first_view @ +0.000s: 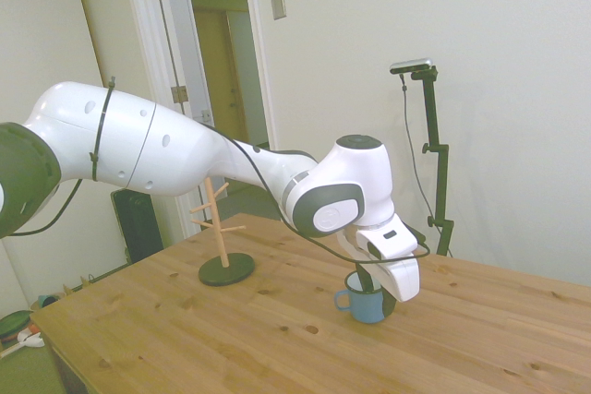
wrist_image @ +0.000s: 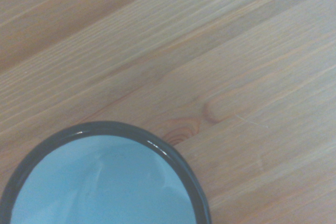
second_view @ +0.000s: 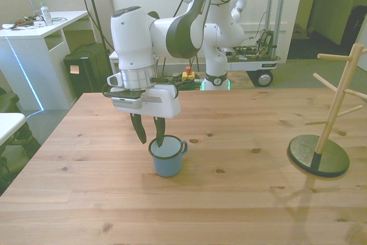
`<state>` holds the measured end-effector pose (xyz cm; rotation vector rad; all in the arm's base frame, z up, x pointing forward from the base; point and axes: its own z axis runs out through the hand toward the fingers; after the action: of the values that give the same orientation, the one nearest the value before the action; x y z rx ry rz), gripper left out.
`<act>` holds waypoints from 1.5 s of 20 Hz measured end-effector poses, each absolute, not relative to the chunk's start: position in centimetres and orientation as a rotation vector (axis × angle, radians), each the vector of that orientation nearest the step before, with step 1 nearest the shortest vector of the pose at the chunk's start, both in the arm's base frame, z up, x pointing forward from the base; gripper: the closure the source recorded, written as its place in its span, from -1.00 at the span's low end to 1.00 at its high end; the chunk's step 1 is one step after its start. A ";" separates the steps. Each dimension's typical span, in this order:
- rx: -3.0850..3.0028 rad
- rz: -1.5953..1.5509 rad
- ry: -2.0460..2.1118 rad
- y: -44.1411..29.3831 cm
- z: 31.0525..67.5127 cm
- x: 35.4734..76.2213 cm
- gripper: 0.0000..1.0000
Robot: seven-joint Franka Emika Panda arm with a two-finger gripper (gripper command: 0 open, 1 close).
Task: Hang the mug
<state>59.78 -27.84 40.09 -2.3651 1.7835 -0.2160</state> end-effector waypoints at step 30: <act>-2.594 -0.393 1.557 -24.2 56.7 56.9 1.00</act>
<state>56.89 -24.17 56.73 -2.5941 1.5573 -0.3934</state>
